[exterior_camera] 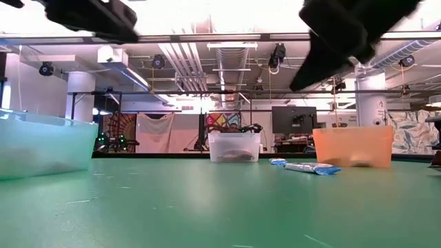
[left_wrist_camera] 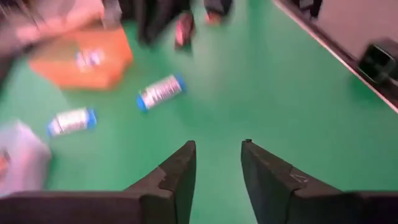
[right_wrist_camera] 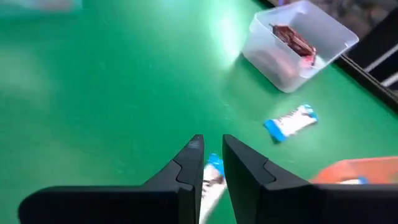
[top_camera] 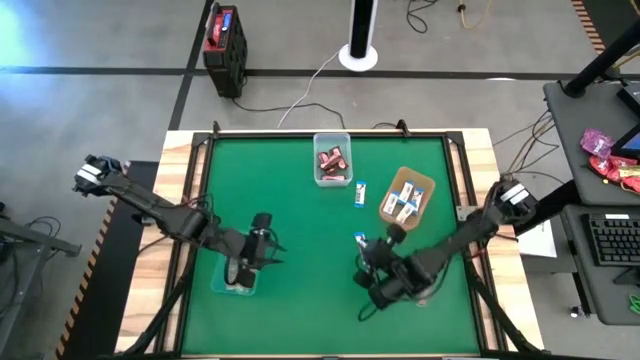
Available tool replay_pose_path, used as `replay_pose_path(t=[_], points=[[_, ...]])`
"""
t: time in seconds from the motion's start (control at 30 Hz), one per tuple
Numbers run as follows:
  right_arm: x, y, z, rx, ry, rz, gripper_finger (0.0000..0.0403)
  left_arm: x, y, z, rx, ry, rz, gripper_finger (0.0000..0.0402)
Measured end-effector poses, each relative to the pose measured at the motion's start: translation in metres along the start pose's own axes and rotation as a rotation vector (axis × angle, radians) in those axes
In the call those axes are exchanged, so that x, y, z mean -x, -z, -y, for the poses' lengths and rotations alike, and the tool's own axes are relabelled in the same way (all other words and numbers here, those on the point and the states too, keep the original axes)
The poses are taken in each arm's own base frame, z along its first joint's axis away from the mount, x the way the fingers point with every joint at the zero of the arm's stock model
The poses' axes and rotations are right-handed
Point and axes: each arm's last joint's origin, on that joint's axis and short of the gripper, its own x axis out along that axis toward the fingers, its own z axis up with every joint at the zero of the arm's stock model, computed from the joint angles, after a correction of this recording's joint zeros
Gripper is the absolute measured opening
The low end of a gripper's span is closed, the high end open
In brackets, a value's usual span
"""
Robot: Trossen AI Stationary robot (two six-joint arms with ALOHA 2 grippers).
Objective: Sort candy by brand, put in halloween buckets
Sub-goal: Put the white chocolate into the orange bin
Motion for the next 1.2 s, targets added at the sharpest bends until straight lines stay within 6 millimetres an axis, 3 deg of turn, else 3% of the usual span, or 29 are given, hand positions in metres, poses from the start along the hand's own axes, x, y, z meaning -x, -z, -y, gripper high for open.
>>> replay_pose_path(t=[0.13,0.3,0.43,0.67,0.87,1.2], points=[[-0.006,0.032,-0.01,-0.064,-0.022,0.085,0.0052,-0.023,0.005,-0.009,-0.071,-0.062,0.138,0.0084],[-0.016,0.055,0.0,-0.18,-0.026,0.012,0.0052,-0.06,0.01,-0.03,-0.09,-0.096,0.19,0.0037],[-0.017,0.061,0.006,-0.266,-0.067,-0.103,0.007,-0.088,0.012,-0.046,-0.095,-0.136,0.189,0.0004],[-0.03,0.058,0.012,-0.376,-0.071,-0.179,0.0117,-0.128,0.018,-0.062,-0.091,-0.188,0.198,0.0001],[-0.056,0.057,0.025,-0.362,0.026,-0.193,0.0112,-0.134,0.021,-0.063,-0.088,-0.188,0.185,0.0],[-0.074,0.049,0.024,-0.265,-0.072,-0.223,0.007,-0.107,0.016,-0.064,-0.08,-0.184,0.174,0.0]])
